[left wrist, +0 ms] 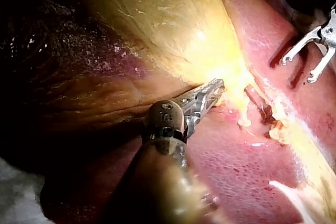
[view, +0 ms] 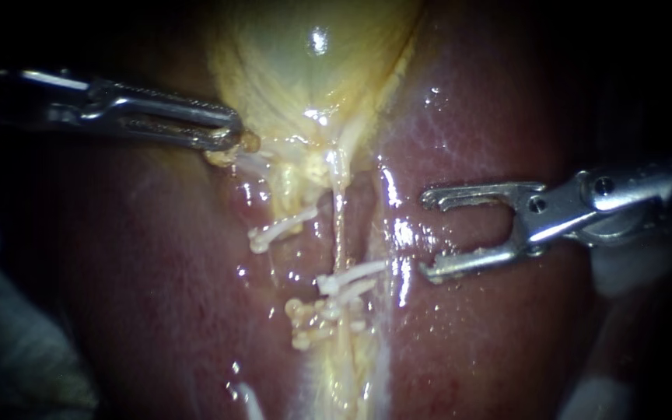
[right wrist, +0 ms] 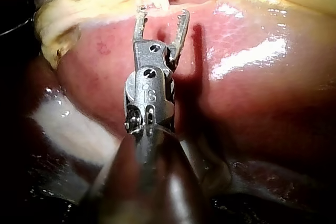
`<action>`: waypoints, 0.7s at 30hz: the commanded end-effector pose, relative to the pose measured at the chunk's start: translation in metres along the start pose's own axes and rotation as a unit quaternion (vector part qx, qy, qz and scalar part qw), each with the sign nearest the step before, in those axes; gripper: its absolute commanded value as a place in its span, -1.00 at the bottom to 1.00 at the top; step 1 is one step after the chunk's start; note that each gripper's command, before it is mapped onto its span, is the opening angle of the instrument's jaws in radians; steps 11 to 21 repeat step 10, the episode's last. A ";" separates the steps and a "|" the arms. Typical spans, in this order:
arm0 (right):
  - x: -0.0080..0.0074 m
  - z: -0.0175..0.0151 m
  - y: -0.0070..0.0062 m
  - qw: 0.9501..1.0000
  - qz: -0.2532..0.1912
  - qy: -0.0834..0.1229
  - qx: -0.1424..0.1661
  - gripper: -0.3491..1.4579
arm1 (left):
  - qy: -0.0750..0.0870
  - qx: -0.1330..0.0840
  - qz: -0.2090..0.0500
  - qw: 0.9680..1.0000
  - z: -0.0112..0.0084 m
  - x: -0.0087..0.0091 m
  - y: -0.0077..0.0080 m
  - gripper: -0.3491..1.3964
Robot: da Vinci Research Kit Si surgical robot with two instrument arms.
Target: Going back second clip right tube
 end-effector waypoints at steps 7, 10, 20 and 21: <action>0.0000 -0.0002 -0.0001 1.000 0.000 0.000 0.001 -0.07 | -0.001 -0.001 0.000 1.000 0.0001 0.0000 -0.0002 -1.00; 0.0001 -0.0002 -0.0001 1.000 0.001 0.000 0.004 -0.07 | -0.001 -0.002 0.000 1.000 0.0001 0.0000 -0.0002 -1.00; 0.0001 -0.0002 -0.0001 1.000 0.001 0.000 0.004 -0.07 | -0.001 -0.002 0.000 1.000 0.0001 0.0000 -0.0002 -1.00; 0.0001 -0.0002 -0.0001 1.000 0.001 0.000 0.004 -0.07 | -0.001 -0.002 0.000 1.000 0.0001 0.0000 -0.0002 -1.00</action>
